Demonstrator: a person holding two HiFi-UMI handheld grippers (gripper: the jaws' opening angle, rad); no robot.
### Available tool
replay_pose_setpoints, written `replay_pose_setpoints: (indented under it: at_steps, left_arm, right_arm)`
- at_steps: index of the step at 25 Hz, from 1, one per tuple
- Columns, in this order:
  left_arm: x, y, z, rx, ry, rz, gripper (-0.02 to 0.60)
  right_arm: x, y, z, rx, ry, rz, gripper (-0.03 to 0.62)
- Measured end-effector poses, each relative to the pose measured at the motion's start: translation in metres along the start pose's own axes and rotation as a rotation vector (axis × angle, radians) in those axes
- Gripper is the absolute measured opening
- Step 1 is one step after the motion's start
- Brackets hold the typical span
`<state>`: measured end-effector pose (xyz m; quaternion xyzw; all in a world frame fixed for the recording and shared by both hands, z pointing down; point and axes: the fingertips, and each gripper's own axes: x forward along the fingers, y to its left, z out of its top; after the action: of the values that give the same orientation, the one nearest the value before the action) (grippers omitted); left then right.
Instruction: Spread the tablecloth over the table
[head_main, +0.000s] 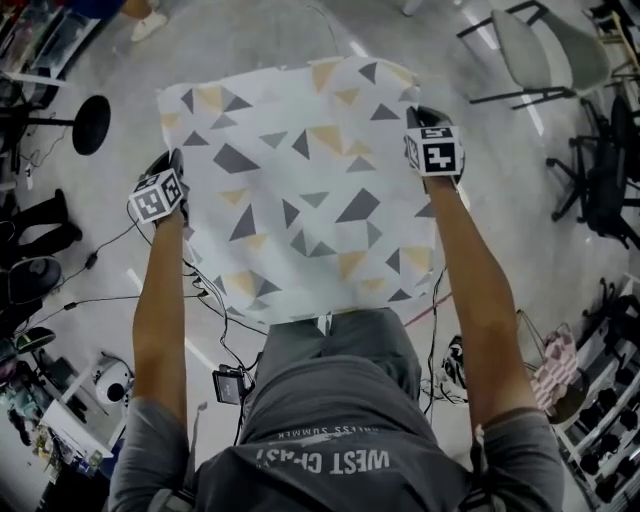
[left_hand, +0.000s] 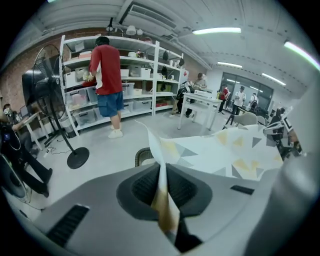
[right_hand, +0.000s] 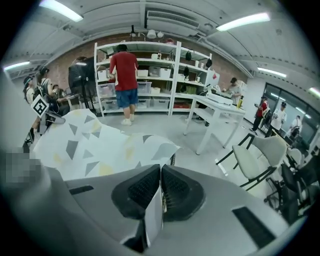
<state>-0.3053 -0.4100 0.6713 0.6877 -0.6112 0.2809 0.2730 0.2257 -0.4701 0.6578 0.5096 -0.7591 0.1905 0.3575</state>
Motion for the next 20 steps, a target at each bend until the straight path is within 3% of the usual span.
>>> replay_pose_setpoints:
  at_steps: [11, 16, 20]
  left_arm:
    - [0.023, 0.029, -0.033, -0.039, 0.07, 0.054, 0.034]
    - [0.019, 0.036, -0.041, -0.045, 0.062, 0.065, 0.035]
    - [0.023, 0.045, -0.051, -0.088, 0.086, 0.083, 0.041]
  right_arm:
    - [0.071, -0.047, -0.054, 0.234, 0.179, 0.046, 0.052]
    - [0.078, -0.043, -0.043, 0.209, 0.168, 0.073, 0.052]
    - [0.095, -0.046, -0.056, 0.302, 0.225, 0.083, 0.055]
